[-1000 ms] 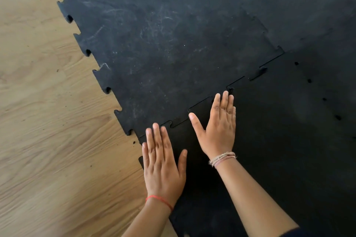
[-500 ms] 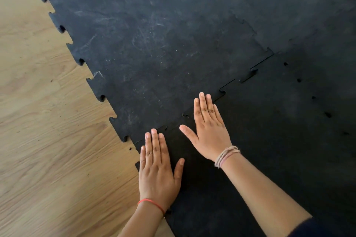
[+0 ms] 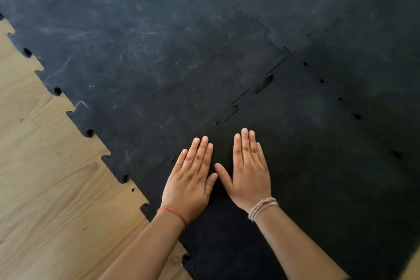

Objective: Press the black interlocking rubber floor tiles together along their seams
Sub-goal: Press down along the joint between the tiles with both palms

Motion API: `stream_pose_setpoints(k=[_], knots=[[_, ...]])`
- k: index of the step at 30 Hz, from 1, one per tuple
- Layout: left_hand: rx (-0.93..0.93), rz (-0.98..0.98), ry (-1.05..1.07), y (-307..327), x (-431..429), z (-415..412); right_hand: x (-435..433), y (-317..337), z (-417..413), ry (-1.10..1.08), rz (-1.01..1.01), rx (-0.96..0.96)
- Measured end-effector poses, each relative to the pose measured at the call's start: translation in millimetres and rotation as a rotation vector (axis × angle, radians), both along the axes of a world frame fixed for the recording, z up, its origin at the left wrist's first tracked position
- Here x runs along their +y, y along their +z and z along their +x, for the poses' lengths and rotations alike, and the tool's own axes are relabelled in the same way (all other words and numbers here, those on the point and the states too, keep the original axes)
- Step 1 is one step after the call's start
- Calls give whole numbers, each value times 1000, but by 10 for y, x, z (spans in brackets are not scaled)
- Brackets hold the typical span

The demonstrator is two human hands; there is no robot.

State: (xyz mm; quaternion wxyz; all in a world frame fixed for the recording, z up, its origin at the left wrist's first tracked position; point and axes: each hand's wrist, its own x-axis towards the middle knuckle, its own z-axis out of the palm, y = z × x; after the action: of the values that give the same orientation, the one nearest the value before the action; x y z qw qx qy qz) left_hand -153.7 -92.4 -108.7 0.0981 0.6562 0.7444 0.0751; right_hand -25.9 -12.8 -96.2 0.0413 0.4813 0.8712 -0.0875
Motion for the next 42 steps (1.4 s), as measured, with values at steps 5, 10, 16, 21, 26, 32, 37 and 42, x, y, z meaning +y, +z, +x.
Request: stream_pose_setpoints(k=[5,10,16,21,26,32,37,42], knots=[[20,-29,-16,28,-4,17,41,40,58,34,-21,12],[47,0,-77,49,317,15,196,32,207,96,-35,119],[62,-9,-233,79,792,-40,585,66,227,30,11,-6],[60,4,-241,59,807,-38,680,57,231,106,7,-32],[49,-2,-237,59,823,-33,701,12,227,84,-8,15],[69,-58,-239,120,805,-41,830,156,239,138,-94,-2],[-38,-40,-179,161,916,148,723,58,336,-7,-42,54],[-43,-39,-118,116,1228,366,1172,85,544,-177,-6,-13]])
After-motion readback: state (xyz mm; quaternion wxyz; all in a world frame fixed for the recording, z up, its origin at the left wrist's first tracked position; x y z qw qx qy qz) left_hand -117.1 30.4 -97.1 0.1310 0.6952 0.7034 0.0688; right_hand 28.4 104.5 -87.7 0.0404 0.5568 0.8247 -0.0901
